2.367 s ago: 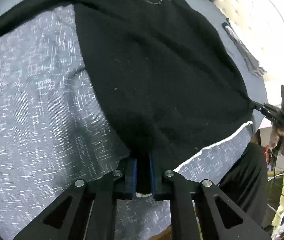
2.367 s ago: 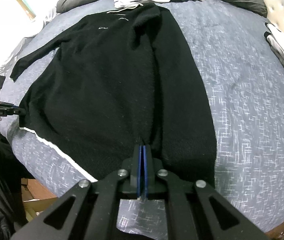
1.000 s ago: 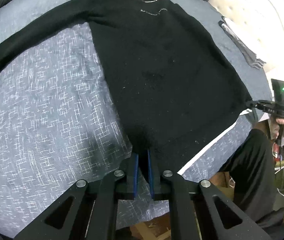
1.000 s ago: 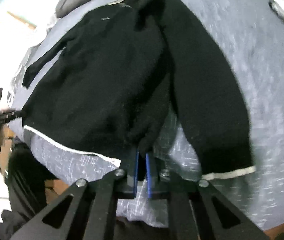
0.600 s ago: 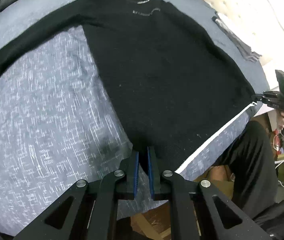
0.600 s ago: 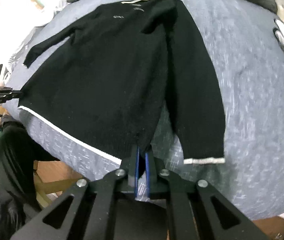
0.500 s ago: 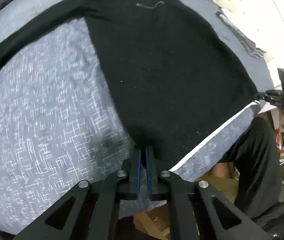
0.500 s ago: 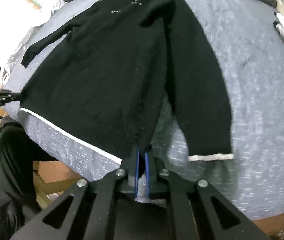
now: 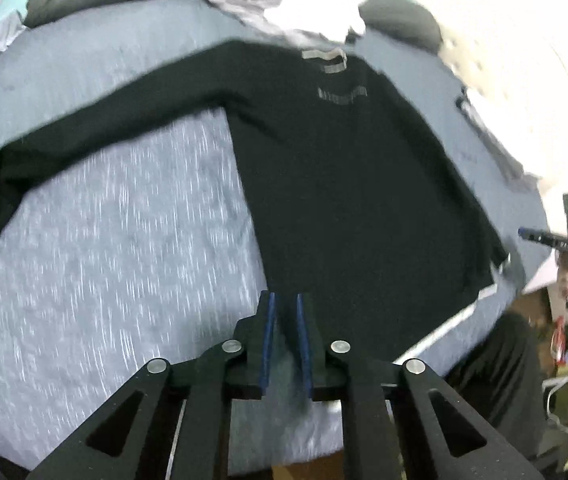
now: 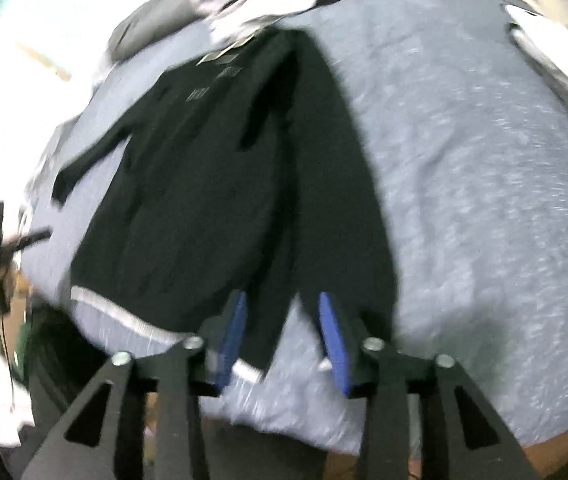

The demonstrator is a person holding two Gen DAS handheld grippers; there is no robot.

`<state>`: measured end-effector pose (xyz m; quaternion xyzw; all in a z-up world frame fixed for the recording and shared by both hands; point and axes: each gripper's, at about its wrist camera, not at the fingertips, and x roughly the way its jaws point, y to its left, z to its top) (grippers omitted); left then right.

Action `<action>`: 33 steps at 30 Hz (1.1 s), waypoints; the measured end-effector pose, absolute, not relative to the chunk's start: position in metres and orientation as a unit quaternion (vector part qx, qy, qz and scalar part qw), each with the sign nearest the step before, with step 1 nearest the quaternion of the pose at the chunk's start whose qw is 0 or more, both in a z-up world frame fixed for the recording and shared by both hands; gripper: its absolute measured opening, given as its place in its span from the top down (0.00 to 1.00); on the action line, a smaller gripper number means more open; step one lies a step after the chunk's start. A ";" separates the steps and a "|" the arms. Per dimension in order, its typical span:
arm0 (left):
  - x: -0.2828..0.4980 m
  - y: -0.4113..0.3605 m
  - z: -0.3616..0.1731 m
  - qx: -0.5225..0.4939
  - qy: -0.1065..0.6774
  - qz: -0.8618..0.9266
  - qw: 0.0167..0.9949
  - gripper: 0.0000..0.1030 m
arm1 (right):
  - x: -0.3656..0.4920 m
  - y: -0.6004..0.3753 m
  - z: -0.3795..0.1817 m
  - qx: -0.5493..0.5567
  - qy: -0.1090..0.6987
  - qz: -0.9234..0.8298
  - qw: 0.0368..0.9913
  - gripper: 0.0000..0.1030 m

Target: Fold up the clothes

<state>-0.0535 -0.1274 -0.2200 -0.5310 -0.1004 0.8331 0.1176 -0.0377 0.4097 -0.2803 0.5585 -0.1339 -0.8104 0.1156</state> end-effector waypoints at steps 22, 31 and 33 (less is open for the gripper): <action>-0.185 -0.070 -0.280 -0.440 -0.162 0.875 0.118 0.75 | -0.126 0.426 -0.360 0.596 -0.064 -0.798 0.067 0.94; -0.189 -0.064 -0.305 -0.433 -0.177 0.876 0.122 0.75 | -0.126 0.426 -0.305 0.569 0.011 -0.820 0.058 0.98; -0.187 -0.066 -0.305 -0.430 -0.179 0.876 0.122 0.75 | -0.132 0.431 -0.289 0.561 0.024 -0.826 0.048 0.98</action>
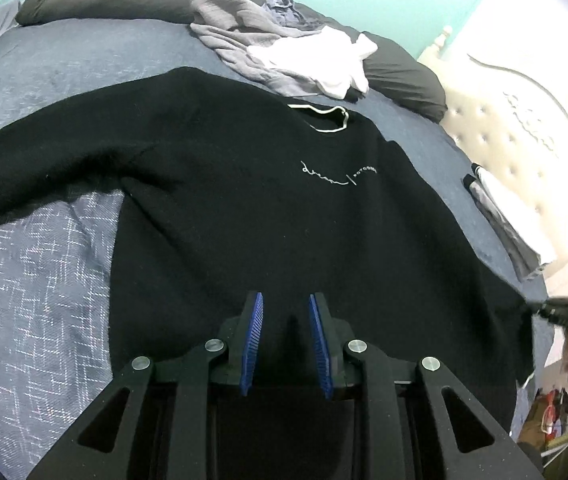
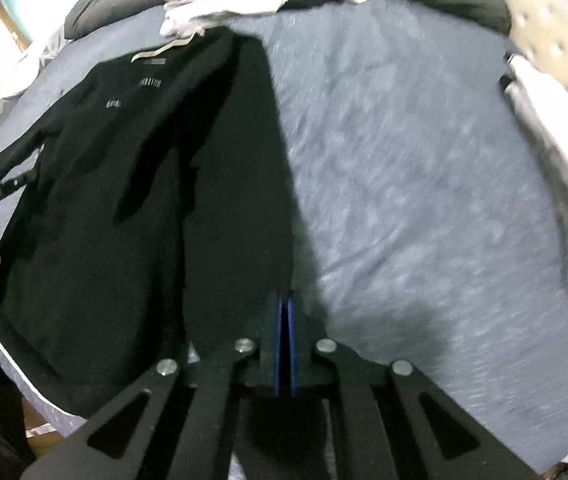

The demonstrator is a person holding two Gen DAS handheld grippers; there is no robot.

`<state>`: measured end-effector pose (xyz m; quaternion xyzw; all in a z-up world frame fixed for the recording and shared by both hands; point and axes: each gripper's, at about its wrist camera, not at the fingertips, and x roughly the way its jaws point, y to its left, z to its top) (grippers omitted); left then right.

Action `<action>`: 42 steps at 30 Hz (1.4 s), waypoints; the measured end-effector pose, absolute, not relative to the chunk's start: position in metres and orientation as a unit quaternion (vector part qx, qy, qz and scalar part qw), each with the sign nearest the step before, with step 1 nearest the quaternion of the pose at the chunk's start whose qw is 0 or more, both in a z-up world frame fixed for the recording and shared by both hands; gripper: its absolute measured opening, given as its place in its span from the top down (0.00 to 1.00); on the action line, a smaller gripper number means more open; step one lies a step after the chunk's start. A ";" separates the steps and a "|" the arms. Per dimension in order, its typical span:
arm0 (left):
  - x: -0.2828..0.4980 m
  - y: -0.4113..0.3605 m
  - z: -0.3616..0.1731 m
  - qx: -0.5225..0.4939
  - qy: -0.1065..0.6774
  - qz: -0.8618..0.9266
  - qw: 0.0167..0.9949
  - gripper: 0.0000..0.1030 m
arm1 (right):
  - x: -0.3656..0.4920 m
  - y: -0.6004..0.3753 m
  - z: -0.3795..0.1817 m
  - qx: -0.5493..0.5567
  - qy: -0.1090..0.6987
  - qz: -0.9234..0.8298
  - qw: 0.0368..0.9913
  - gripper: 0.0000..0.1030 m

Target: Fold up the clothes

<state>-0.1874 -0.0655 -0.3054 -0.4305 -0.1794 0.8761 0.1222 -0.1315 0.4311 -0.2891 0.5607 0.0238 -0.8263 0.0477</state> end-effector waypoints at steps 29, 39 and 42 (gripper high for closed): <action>-0.193 -0.060 -0.332 -0.466 -0.155 0.864 0.112 0.74 | -0.313 0.565 -0.217 0.500 0.115 -0.840 -0.178 0.98; -0.194 -0.061 -0.334 -0.467 -0.156 0.863 0.114 0.71 | -0.311 0.566 -0.255 0.466 0.072 -0.856 -0.210 0.94; -0.194 -0.062 -0.335 -0.467 -0.160 0.862 0.115 0.70 | -0.292 0.559 -0.251 0.442 0.011 -0.877 -0.187 0.77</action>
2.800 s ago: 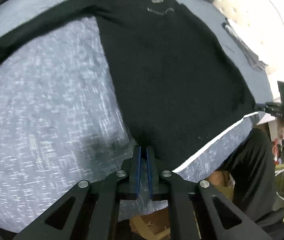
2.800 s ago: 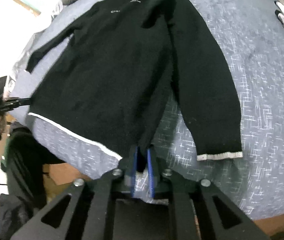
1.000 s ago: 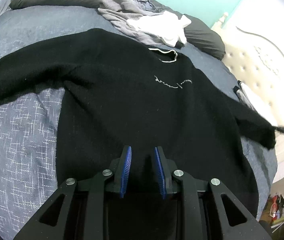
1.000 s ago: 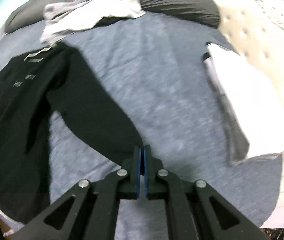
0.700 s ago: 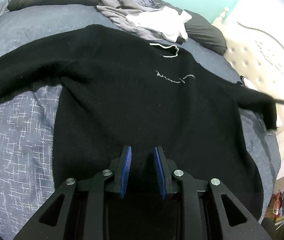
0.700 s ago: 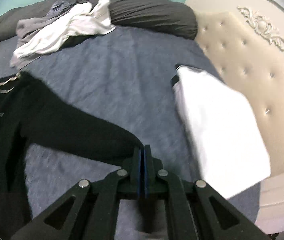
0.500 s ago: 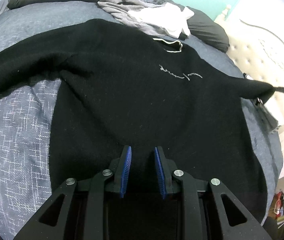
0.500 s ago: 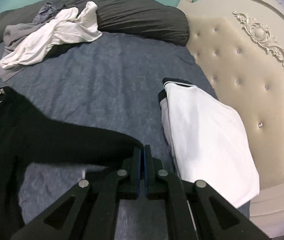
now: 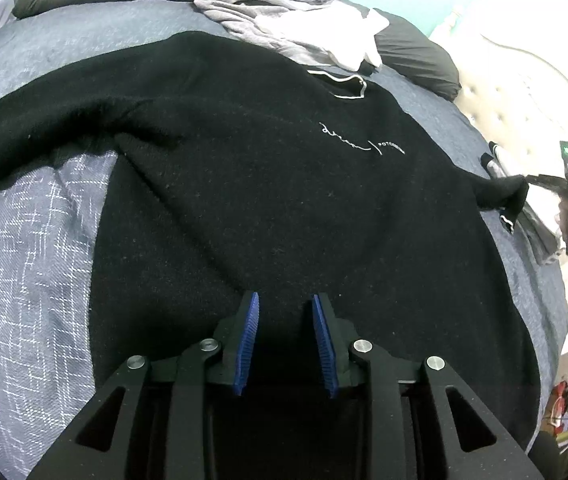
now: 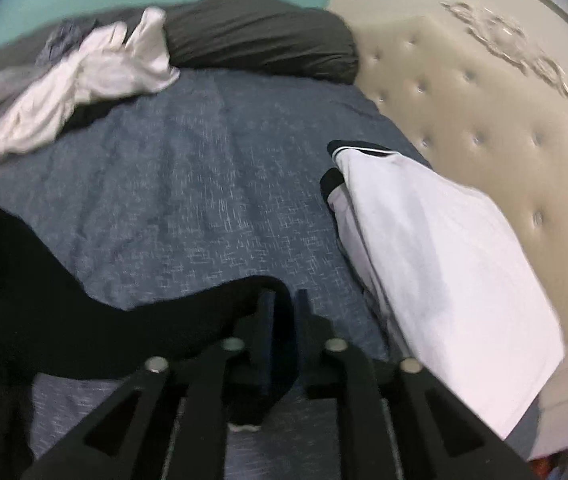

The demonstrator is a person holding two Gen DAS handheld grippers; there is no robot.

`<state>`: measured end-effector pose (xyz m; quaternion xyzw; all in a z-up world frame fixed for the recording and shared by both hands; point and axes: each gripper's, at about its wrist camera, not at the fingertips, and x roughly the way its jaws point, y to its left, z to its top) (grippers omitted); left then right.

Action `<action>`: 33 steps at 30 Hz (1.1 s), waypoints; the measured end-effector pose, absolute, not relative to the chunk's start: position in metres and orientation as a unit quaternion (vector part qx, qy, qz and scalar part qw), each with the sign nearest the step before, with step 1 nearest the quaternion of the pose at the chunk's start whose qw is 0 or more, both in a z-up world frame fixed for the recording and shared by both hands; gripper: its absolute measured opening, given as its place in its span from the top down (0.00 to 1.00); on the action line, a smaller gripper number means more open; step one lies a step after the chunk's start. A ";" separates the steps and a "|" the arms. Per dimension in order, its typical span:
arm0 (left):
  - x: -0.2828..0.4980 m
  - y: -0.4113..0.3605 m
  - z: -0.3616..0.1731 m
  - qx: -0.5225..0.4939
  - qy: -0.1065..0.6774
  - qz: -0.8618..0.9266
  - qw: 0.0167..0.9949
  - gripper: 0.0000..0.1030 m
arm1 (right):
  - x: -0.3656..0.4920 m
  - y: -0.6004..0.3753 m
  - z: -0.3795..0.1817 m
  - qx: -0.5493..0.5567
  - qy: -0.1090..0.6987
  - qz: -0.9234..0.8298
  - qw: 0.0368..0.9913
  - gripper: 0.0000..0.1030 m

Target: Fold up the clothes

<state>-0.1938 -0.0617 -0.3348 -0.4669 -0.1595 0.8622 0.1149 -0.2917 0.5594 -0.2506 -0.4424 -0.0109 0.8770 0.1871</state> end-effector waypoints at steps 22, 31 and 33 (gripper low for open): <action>-0.194 -0.058 -0.334 -0.470 -0.154 0.861 0.120 0.63 | -0.306 0.430 -0.360 -0.499 0.208 0.840 -0.044 0.73; -0.192 -0.055 -0.335 -0.471 -0.149 0.861 0.120 0.62 | -0.334 0.423 -0.336 -0.462 0.175 0.869 -0.027 0.97; -0.193 -0.055 -0.335 -0.472 -0.150 0.861 0.120 0.62 | -0.342 0.423 -0.331 -0.457 0.168 0.873 -0.023 0.98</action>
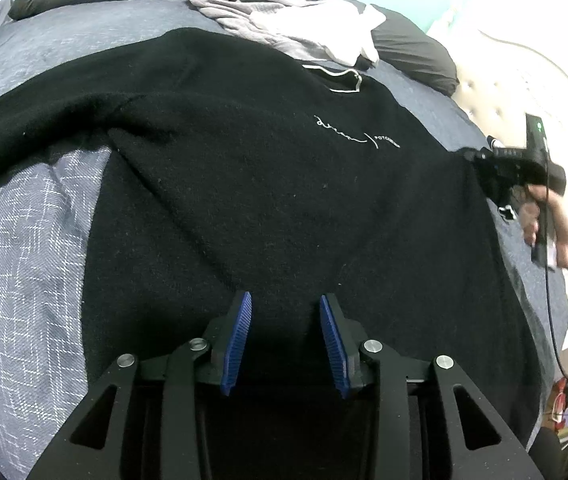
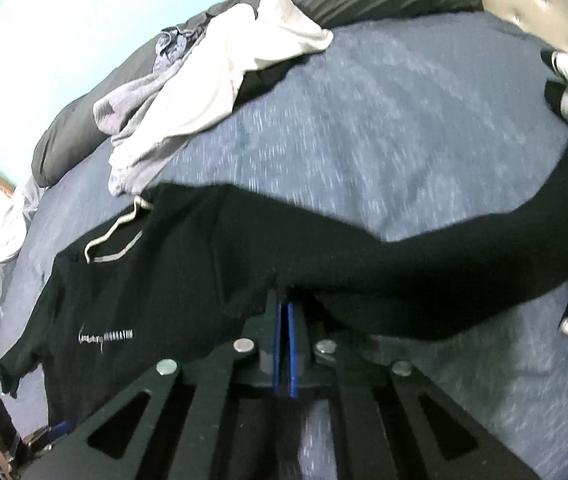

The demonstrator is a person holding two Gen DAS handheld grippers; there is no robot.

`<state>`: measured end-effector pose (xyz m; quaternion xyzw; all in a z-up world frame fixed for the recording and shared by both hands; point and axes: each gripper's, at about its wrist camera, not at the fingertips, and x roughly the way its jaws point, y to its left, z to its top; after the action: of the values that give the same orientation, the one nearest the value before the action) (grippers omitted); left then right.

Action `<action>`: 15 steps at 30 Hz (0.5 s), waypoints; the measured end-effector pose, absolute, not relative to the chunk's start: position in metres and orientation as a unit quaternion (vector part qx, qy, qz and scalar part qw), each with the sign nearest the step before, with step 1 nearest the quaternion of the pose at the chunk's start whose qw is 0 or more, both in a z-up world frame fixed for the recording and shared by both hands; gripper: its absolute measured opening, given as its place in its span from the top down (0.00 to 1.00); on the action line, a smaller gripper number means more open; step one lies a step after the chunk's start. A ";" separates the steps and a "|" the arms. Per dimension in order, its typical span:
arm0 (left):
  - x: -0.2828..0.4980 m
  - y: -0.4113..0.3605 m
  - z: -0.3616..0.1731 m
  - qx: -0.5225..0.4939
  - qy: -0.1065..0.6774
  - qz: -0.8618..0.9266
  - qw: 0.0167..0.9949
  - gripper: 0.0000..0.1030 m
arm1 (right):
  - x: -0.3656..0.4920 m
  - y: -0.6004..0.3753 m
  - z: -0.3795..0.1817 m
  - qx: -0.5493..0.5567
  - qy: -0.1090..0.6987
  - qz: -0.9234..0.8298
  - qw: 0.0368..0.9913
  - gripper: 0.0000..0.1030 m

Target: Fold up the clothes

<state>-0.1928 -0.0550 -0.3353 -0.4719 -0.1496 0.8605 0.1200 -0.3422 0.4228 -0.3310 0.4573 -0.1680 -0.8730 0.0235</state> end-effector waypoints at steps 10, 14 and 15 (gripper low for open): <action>-0.196 -0.056 -0.337 -0.473 -0.156 0.858 0.123 0.62 | -0.344 0.427 -0.352 0.487 -0.147 -0.861 0.004 0.97; -0.196 -0.057 -0.337 -0.472 -0.159 0.858 0.123 0.62 | -0.327 0.436 -0.345 0.486 -0.159 -0.859 -0.004 0.83; -0.196 -0.059 -0.336 -0.471 -0.162 0.858 0.123 0.62 | -0.321 0.436 -0.341 0.487 -0.154 -0.859 -0.005 0.82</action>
<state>-0.1957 -0.0585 -0.3355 -0.4712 -0.1619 0.8583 0.1230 -0.3208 0.4357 -0.3413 0.4873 -0.1544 -0.8595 -0.0047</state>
